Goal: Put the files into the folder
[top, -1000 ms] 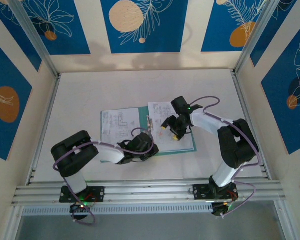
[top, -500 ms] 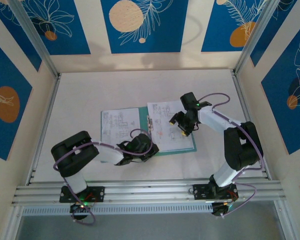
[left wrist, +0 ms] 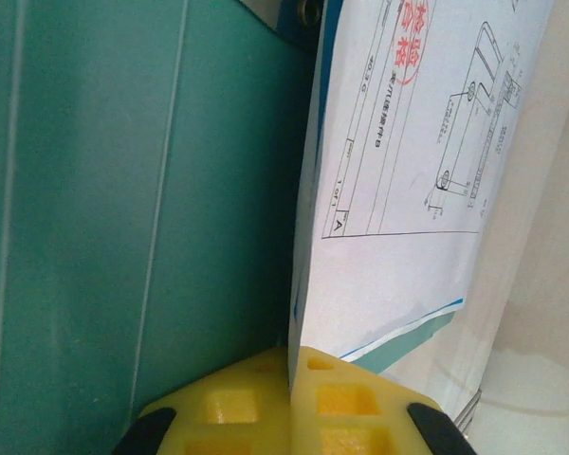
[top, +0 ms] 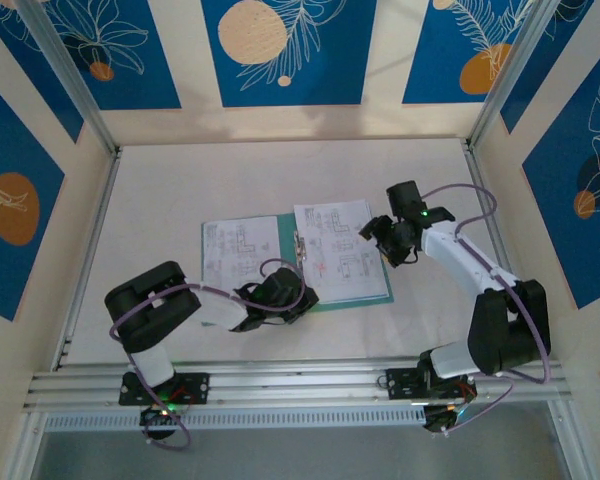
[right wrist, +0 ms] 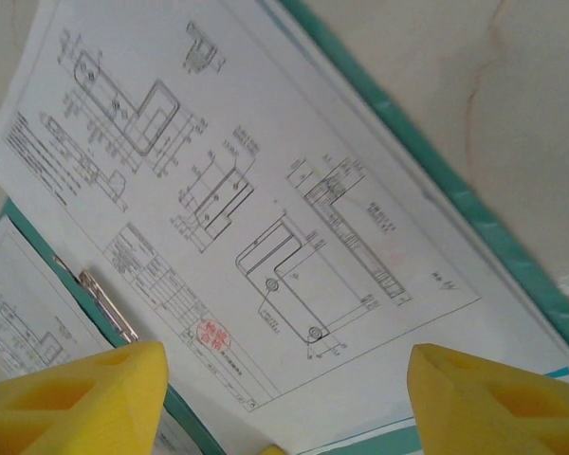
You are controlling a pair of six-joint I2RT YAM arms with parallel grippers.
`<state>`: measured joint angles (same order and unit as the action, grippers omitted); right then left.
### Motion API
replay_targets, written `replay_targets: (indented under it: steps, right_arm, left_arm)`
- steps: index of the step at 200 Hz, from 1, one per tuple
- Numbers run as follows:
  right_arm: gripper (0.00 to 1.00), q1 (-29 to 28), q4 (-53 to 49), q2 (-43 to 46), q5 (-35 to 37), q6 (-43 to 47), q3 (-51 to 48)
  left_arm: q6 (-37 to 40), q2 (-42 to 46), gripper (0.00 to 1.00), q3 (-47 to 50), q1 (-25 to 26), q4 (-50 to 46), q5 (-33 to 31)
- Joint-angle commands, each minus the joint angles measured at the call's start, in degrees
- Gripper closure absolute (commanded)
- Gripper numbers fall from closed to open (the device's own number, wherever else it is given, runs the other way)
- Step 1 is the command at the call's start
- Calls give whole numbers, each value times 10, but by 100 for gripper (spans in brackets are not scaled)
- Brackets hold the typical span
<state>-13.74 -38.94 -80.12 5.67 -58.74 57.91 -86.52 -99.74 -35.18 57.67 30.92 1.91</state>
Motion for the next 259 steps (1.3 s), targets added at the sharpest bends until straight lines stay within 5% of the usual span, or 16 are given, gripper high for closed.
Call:
replay_targets:
  steps: [1, 33, 94, 164, 259]
  right_arm:
    - [31, 15, -22, 17, 8, 6, -12]
    - [31, 23, -20, 22, 0, 12, -20]
    - [31, 24, -14, 28, -7, 17, -27]
    - [30, 23, -11, 31, -14, 25, -27]
    - [30, -51, 1, -12, -8, 23, 11]
  left_arm:
    - [-7, -8, 100, 6, 8, 10, -6]
    - [-8, -5, 100, 6, 9, 7, -7]
    - [-4, 20, 72, 2, 13, -24, -16]
    - [-4, 57, 55, 3, 21, -74, -29]
    - [15, 160, 50, 22, 25, -208, -73]
